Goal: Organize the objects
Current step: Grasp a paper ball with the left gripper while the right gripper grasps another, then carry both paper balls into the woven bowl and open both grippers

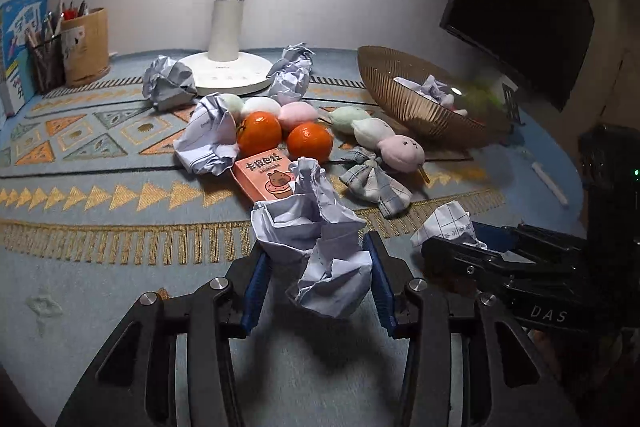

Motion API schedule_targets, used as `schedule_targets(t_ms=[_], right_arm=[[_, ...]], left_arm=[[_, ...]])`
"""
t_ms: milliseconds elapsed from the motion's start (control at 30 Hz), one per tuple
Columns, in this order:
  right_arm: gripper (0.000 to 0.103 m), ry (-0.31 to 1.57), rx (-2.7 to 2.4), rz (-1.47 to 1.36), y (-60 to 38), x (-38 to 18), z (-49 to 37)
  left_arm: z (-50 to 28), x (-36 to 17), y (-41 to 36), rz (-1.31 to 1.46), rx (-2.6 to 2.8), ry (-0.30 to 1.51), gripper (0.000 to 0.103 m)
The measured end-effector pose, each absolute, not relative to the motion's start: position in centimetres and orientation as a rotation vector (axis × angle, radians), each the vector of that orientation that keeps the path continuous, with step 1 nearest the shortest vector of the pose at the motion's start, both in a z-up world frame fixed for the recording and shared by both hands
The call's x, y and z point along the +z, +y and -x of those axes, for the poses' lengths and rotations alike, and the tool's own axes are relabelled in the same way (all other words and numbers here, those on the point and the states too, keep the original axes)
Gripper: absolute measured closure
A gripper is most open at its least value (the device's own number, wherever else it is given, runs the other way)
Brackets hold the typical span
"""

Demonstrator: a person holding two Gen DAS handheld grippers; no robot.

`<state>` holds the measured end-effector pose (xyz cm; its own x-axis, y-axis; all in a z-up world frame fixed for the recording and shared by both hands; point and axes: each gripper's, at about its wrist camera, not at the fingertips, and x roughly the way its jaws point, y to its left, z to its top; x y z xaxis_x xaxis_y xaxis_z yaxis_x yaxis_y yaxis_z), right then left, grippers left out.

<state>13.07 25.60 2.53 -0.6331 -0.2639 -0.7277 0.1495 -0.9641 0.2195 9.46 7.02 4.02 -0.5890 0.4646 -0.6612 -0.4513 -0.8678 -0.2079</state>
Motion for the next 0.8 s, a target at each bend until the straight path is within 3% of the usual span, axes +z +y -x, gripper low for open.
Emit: schedule_targets(t_ms=[133,200,500,800], right_arm=[[0.027,-0.238,-2.624,-1.206,26.1,2.3,-13.4],[0.013,-0.302,-2.589,-1.239,26.5,1.9,-13.0],[0.013,-0.461,-2.613,-1.223,28.1,2.0,-13.0],[0.013,-0.255,-2.656,-1.215,25.8,2.1,-13.1]], left_arm=[[-9.3,3.2,7.4,1.055,2.406,-0.010,0.057],[-9.7,3.2,7.6,1.032,2.421,0.017,0.056],[-10.6,2.7,9.3,1.032,2.427,0.189,0.056],[-10.6,2.6,9.5,1.046,2.441,0.213,0.056]])
